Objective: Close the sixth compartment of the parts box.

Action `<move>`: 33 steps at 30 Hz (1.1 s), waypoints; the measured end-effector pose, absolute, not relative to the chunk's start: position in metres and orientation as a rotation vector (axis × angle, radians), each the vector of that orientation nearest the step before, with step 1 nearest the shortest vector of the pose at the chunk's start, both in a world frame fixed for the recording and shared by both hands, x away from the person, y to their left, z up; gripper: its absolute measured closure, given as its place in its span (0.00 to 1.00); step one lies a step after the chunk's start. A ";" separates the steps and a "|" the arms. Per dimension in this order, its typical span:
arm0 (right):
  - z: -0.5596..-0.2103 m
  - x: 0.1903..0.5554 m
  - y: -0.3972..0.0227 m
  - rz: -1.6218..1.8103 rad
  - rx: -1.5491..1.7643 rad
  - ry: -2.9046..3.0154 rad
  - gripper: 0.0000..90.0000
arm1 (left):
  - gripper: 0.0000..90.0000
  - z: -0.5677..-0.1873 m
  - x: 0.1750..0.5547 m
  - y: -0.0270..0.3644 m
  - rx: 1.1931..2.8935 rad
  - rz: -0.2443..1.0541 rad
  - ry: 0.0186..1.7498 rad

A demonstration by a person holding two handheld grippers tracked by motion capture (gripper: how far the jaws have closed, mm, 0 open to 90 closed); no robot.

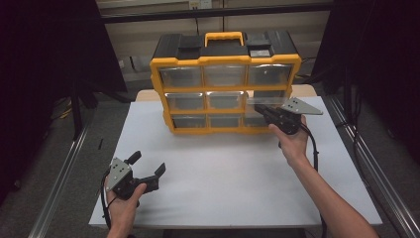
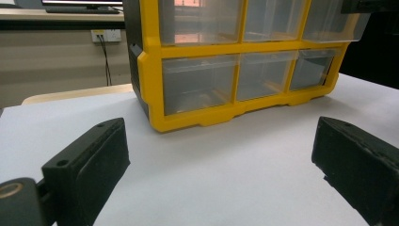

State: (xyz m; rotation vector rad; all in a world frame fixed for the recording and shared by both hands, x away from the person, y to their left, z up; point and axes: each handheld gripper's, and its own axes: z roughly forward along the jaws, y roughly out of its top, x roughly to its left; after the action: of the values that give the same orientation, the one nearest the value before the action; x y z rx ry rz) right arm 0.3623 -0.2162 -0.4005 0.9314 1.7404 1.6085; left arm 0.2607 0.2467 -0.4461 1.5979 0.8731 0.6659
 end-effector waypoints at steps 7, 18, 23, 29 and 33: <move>-0.401 0.365 -0.217 1.599 0.941 1.734 1.00 | 0.05 -0.446 0.261 0.247 1.589 0.667 0.878; -0.403 0.371 -0.219 1.597 0.965 1.725 1.00 | 0.05 -0.446 0.262 0.246 1.582 0.666 0.893; -0.404 0.375 -0.219 1.593 0.972 1.717 1.00 | 0.05 -0.446 0.262 0.248 1.579 0.669 0.897; -0.405 0.380 -0.221 1.586 0.987 1.705 1.00 | 0.05 -0.447 0.263 0.247 1.587 0.670 0.899; -0.405 0.382 -0.222 1.589 1.007 1.695 1.00 | 0.05 -0.447 0.264 0.247 1.582 0.659 0.899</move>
State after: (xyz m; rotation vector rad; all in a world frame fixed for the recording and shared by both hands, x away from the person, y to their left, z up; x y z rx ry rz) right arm 0.3815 -0.2217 -0.4053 1.0073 1.6950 1.5891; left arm 0.2639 0.2467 -0.4473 1.5825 0.8989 0.6595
